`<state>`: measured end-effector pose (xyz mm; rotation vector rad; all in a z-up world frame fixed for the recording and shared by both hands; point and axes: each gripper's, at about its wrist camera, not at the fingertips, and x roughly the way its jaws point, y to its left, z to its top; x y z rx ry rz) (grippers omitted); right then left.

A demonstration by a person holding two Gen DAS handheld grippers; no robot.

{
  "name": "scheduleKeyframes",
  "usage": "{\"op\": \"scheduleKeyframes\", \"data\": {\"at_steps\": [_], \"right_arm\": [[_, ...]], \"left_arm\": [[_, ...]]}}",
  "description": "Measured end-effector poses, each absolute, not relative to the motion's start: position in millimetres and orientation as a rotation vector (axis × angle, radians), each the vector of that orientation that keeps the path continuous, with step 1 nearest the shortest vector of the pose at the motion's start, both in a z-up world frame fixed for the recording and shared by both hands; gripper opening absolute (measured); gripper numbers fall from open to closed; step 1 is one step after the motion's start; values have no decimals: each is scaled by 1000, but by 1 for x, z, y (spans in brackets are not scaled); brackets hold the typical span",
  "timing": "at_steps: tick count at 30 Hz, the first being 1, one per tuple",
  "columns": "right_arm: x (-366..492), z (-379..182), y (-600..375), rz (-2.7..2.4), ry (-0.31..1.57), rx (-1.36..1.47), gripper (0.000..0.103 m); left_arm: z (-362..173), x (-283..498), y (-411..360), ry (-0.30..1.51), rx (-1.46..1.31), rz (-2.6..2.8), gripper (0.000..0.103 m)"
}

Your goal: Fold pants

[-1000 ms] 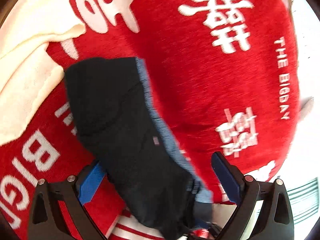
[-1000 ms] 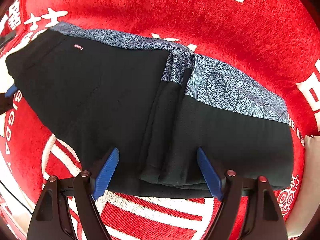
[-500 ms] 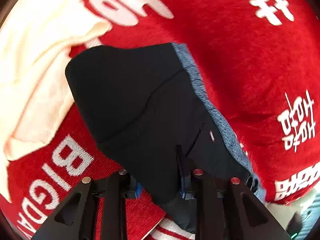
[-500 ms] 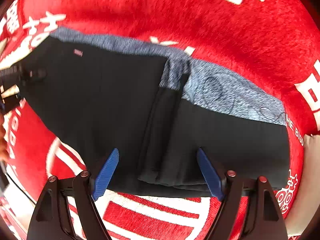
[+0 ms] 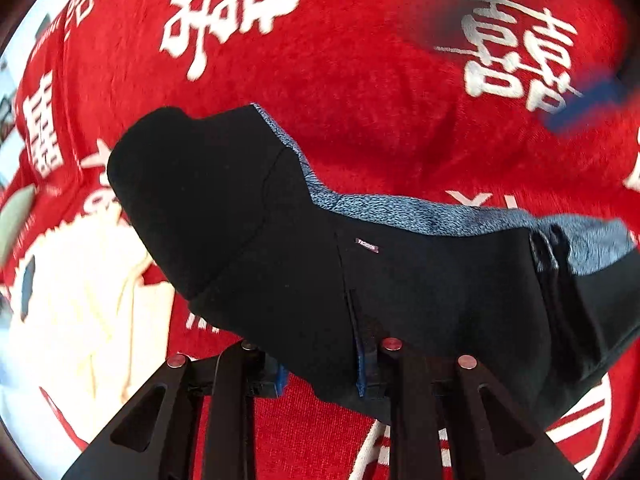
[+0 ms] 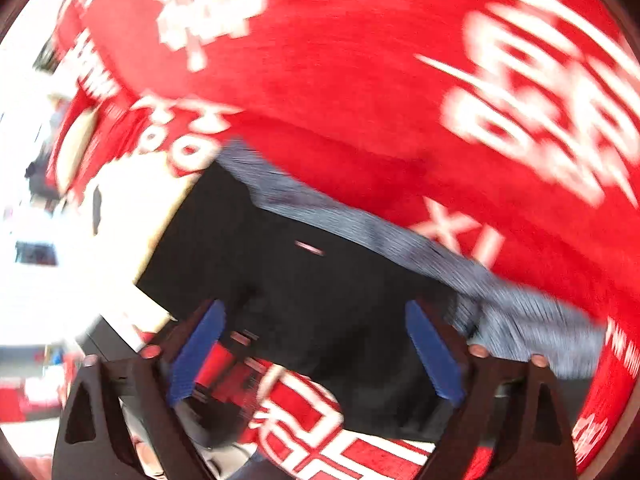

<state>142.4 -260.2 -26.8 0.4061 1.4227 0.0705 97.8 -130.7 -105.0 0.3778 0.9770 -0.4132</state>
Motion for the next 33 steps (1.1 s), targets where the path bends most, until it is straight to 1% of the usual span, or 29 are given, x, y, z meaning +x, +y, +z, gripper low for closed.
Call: {"op": "scheduleKeyframes", "data": {"at_steps": [5,9,14,15,16,17,18,21,33], "right_arm": [[208,-32,-210,214,1552,353,102],[243,-54,-176,207,1657,267,103],[256,-85,-151,140,1789,22,101],[255,-89,-151,134,1799,-6,91],[254,-90,-153,131,1801,-13,58],[251,-91,-159,123,1795,0,37],[249,-90,-165,121,1790,34,28],[239,-81,-182,115,1728,96,27],[188,-24,-237,156,1498,255,27]], "left_arm": [[-99,92,-142,931,439,-428,25],[-95,83,-148,901,475,-437,25],[-90,75,-150,876,492,-449,25],[-89,74,-150,874,493,-448,25],[-88,73,-150,872,492,-451,25],[-87,73,-150,877,486,-454,25],[-84,71,-147,880,482,-459,25],[-76,66,-151,858,493,-477,25],[-48,30,-179,774,558,-573,25]]}}
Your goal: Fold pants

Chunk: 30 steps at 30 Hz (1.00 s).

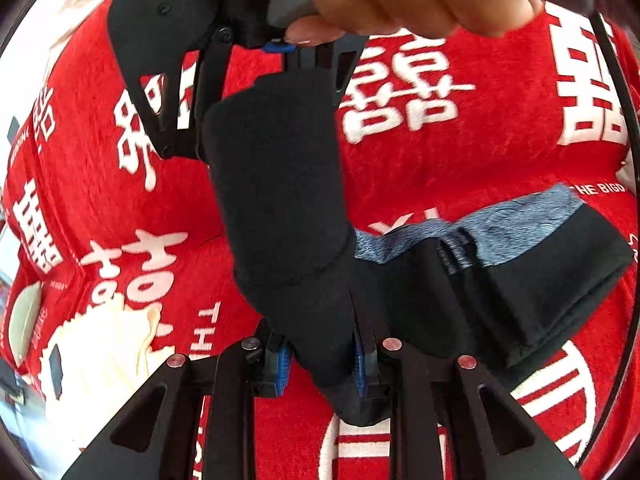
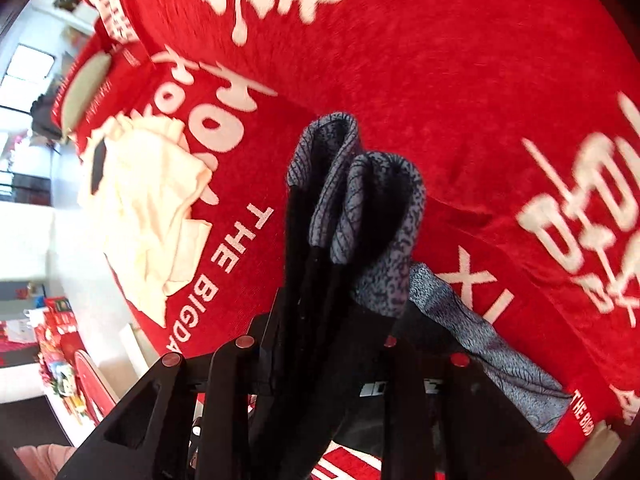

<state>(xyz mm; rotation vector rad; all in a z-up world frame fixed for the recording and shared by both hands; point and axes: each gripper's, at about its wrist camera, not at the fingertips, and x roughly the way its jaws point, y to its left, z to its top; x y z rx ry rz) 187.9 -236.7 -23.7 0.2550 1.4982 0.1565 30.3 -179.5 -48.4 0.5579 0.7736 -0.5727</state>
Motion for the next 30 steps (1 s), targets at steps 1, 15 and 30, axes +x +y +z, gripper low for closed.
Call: {"op": "scheduleKeyframes", "data": {"at_steps": [1,15,30], "right_arm": [[182,-19,-241,155,1482,269,27],[72,26,-347,137,1208,566,27],[-60,-48,-488,-31,1140,809,27]], "left_arm": [[-46,27,-182,768,562,-580,25],[-13,-40,-249,713,677,-747,26],[-81,-121,-366,810,938,-877,28]]}}
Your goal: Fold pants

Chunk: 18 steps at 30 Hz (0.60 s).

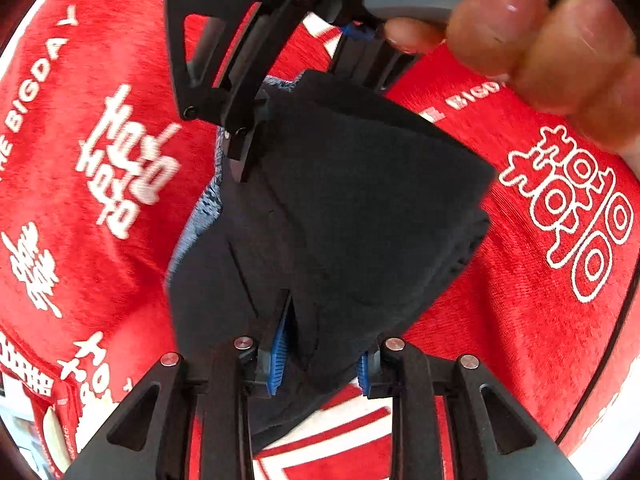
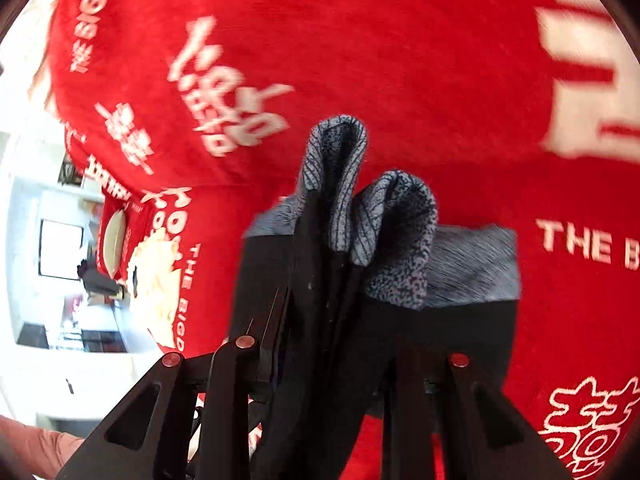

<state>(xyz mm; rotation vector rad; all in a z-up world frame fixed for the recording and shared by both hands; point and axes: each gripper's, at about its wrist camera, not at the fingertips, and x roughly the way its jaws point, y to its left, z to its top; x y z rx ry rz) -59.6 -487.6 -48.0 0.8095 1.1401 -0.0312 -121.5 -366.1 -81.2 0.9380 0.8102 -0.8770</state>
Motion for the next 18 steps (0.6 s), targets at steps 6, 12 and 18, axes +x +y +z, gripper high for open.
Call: {"op": "scheduleKeyframes", "data": {"at_steps": [6,12,18], "right_arm": [[-76,-81,-518,-51,1145,841,27],[-90,-124,-537,-82,1150,919,27],[-98,-118,-534,-94,1146,899,27]], "left_arm": [[-107,-139,-392,814,1014,-868,31],[-120,-149,-399,785,1073,-835,38],[-97,-127,-372,915,945,-887,64]]}}
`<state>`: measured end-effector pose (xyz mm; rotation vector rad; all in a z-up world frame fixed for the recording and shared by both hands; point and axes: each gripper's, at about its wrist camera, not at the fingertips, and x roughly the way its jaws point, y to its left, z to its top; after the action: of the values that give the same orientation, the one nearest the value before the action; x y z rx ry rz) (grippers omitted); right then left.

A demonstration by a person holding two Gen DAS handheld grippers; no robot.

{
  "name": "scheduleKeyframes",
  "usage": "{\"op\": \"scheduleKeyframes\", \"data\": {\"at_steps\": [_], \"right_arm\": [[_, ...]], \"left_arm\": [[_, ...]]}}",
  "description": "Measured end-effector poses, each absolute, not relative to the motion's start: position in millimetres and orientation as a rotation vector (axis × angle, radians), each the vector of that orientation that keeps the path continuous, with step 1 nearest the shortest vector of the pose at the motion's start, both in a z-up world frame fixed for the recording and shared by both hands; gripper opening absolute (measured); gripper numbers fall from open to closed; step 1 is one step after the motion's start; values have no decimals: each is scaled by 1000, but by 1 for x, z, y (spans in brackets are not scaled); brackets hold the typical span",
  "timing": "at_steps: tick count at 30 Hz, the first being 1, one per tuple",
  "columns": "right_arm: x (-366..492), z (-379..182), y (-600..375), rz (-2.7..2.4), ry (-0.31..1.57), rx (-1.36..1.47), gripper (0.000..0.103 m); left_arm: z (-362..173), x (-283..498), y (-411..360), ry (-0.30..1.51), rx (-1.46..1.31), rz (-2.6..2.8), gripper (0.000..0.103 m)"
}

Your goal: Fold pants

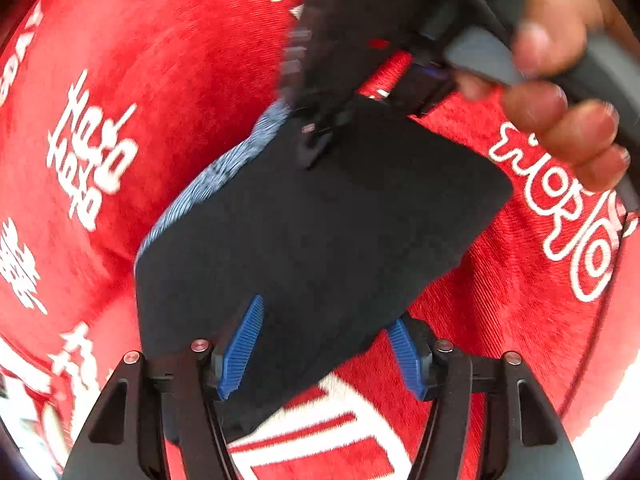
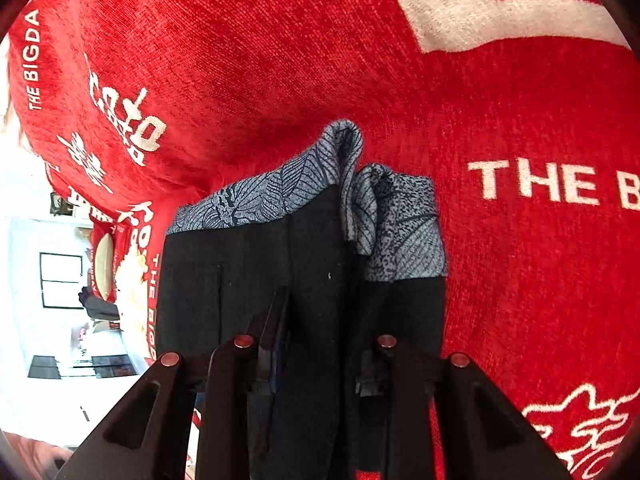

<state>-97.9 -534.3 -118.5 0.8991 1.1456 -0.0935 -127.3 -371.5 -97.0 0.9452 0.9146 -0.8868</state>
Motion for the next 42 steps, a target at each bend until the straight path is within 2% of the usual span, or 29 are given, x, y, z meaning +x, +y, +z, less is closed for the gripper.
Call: {"op": "scheduleKeyframes", "data": {"at_steps": [12,14,16,17,20,22,25,29,33,36,39,42], "right_arm": [[-111,-97,-516,-253,1171,721,33],[-113,-93,-511,-289,1181,674,38],[-113,-88,-508,-379,1208,603,49],[-115,-83,-508,-452,1224,563,49],[-125,-67,-512,-576,1214,536,48],[-130,-51,-510,-602,1183,512,35],[-128,-35,-498,-542,1130,540,28],[-108,-44,-470,-454,1164,540,27],[-113,-83,-460,-470,1271,515,27],[-122,-91,-463,-471,1230,551,26],[-119,-88,-456,-476,1238,495,27],[-119,-87,-450,-474,1236,458,31]], "left_arm": [[-24,-47,-315,1073,547,-1009,64],[-22,-30,-307,1072,530,-980,64],[-30,-2,-302,1072,544,-890,64],[-35,10,-300,1080,540,-852,64],[-48,62,-295,1113,453,-738,64],[-57,88,-295,1154,394,-678,64],[-85,122,-301,1219,333,-592,64],[-123,138,-302,1272,334,-506,64],[-145,133,-305,1264,364,-480,65],[-150,122,-312,1188,450,-487,65],[-150,128,-309,1212,415,-482,65],[-134,133,-300,1234,373,-485,64]]}}
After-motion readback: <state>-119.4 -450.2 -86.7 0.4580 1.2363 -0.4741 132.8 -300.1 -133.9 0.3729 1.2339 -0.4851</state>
